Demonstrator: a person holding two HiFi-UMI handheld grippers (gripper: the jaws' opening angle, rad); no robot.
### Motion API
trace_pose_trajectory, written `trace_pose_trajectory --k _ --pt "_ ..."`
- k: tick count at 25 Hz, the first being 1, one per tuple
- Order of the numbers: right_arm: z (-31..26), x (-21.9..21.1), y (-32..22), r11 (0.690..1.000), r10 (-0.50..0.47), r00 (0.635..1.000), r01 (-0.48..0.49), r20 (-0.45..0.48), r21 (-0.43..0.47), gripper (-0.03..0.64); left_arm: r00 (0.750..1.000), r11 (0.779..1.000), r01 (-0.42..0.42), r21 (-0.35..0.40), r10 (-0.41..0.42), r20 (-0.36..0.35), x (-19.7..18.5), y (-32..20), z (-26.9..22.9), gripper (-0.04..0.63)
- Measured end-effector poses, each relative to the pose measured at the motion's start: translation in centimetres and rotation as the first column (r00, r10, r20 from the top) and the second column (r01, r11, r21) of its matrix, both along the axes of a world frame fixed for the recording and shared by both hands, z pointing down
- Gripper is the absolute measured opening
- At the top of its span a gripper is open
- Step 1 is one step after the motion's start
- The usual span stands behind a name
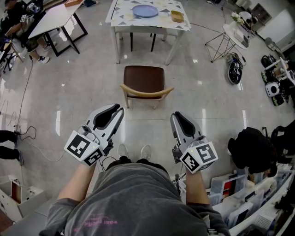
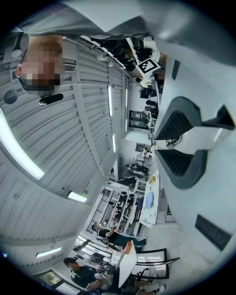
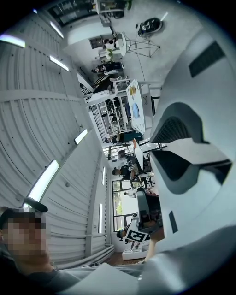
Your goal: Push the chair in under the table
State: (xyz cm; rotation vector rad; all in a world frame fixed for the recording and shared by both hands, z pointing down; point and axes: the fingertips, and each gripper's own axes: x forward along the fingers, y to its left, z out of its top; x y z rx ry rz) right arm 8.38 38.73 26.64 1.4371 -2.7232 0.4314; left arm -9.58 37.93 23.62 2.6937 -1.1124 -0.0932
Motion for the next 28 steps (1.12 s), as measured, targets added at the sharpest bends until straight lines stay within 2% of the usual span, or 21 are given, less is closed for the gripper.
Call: trace_pose_trajectory --k 5,15,28 --pt "-0.17 -0.03 -0.03 1.000 -0.005 1.000 0.005 0.009 -0.004 0.066 1.000 1.000 0.001 -0.002 -0.001 0.003 0.19 -0.10 0.00 0.077" --pt "-0.33 0.40 -0.33 1.000 0.011 1.000 -0.011 0.016 0.000 0.084 1.000 1.000 0.007 -0.004 -0.007 0.011 0.21 -0.55 0.15 0.117" --pt "-0.32 0.59 -0.54 1.000 0.010 1.000 -0.010 0.020 -0.008 0.146 1.000 1.000 0.007 -0.009 -0.006 0.024 0.61 -0.90 0.36 0.178"
